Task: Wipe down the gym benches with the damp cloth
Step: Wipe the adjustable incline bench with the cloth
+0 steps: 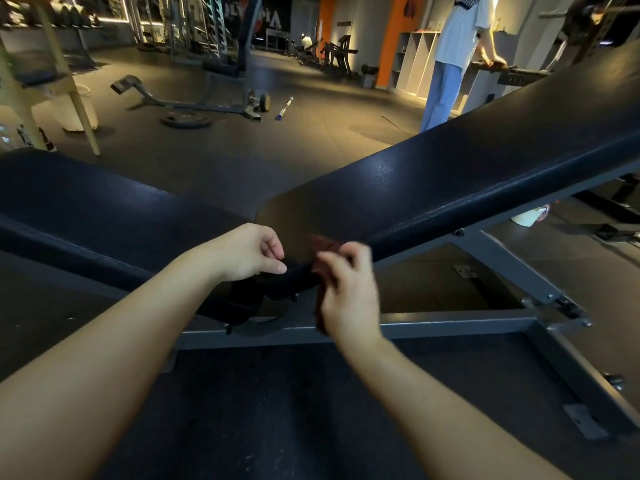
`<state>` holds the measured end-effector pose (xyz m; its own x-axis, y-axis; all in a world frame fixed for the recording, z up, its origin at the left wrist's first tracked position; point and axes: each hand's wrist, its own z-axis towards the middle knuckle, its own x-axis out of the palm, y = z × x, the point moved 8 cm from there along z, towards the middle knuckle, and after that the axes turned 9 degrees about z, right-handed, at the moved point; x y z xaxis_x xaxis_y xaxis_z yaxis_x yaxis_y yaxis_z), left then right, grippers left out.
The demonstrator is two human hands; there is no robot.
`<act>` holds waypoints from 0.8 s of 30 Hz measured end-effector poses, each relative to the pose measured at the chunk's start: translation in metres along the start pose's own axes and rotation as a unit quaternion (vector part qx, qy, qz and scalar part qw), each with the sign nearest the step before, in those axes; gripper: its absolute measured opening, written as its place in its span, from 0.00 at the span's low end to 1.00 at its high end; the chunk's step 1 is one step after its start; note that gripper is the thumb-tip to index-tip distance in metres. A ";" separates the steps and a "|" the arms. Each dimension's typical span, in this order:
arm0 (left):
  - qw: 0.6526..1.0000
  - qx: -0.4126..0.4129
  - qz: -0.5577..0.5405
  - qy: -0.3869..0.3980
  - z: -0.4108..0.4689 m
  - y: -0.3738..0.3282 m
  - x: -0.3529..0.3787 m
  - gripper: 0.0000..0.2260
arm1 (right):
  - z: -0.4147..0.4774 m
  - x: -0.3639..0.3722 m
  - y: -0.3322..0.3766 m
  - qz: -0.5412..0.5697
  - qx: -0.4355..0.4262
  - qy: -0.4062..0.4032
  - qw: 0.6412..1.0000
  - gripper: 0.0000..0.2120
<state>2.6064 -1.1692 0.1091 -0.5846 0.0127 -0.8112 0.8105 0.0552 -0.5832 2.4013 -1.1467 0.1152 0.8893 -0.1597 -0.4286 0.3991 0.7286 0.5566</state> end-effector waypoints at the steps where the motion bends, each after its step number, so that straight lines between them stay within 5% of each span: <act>1: 1.000 0.004 0.003 0.000 0.001 0.000 0.000 0.09 | -0.006 0.017 0.007 -0.001 -0.006 0.033 0.999 0.16; 5: 1.000 0.011 0.007 -0.003 0.000 -0.001 -0.001 0.09 | -0.001 0.019 0.011 -0.015 -0.005 0.058 0.998 0.14; 8: 1.000 0.007 -0.002 0.001 -0.001 0.000 -0.001 0.08 | 0.019 -0.036 -0.006 -0.007 0.008 -0.037 0.999 0.13; 12: 1.000 0.005 0.000 -0.003 -0.001 0.000 -0.001 0.08 | 0.027 -0.102 -0.049 0.003 0.141 -0.151 0.978 0.10; 16: 1.000 0.005 0.001 0.010 0.000 0.001 -0.001 0.08 | 0.005 -0.075 -0.052 0.103 0.260 -0.204 0.938 0.09; 24: 1.000 0.019 0.008 -0.001 -0.004 0.006 -0.002 0.07 | -0.025 -0.004 -0.028 0.174 0.335 -0.205 0.903 0.07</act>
<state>2.6123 -1.1645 0.1080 -0.5722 0.0111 -0.8200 0.8201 0.0165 -0.5720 2.3806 -1.1493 0.0835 0.9403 -0.3310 0.0788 0.0023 0.2378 0.9713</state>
